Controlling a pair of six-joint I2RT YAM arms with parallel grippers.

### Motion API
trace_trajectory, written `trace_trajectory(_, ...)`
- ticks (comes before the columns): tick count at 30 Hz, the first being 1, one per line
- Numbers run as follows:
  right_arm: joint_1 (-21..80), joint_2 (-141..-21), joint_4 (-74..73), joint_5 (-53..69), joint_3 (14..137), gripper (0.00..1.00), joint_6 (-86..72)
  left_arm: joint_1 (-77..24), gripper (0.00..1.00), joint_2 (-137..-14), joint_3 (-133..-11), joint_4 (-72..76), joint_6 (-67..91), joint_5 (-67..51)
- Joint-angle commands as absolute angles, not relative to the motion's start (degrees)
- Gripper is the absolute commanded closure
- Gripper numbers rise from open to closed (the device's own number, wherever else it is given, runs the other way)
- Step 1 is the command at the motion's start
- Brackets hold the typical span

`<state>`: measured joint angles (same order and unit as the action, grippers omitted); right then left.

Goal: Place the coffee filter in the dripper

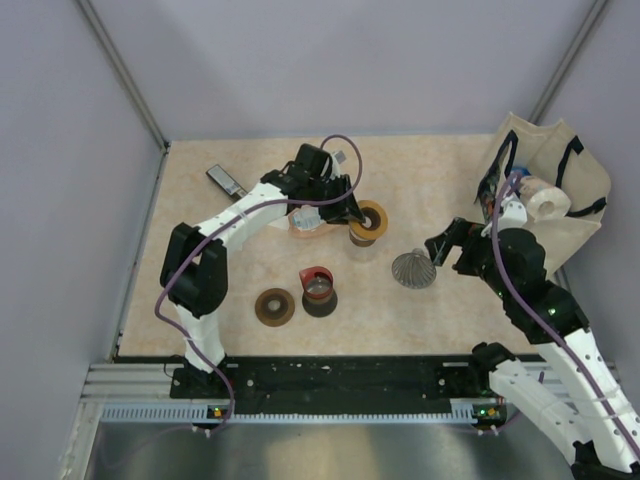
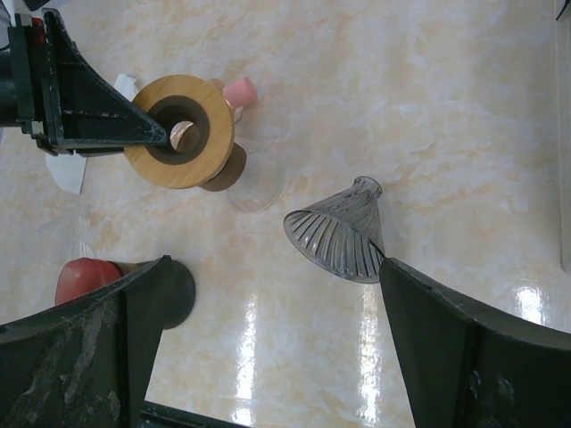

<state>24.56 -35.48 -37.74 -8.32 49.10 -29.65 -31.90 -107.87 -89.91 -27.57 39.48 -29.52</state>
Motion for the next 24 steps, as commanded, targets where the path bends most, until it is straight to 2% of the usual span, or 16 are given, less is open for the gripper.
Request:
trace_trajectory(1, 24.3, -34.7, -35.9, -7.8, 50.2, 0.03, -30.1, -31.6, 0.61, -108.0, -92.5, -27.9, 38.0, -27.4)
trace_trajectory(5, 24.3, -34.7, -35.9, -7.8, 50.2, 0.03, -30.1, -31.6, 0.52, -107.8, -93.2, -29.5, 36.9, -25.1)
trace_trajectory(12, 24.3, -35.3, -35.9, -8.3, 50.3, 0.02, -30.0, -31.6, 0.25, -106.2, -93.7, -31.2, 35.0, -21.8)
trace_trajectory(14, 24.3, -35.8, -35.9, -8.3, 50.5, 0.02, -29.9, -31.6, 0.2, -105.7, -93.7, -31.3, 34.5, -21.6)
trace_trajectory(19, 24.3, -36.7, -35.9, -8.0, 51.1, 0.02, -29.9, -31.6, 0.16, -104.6, -94.7, -32.2, 33.3, -20.4)
trace_trajectory(24, 24.3, -37.4, -35.9, -7.7, 51.3, 0.02, -29.8, -31.6, 0.15, -104.7, -96.2, -33.7, 32.1, -19.1)
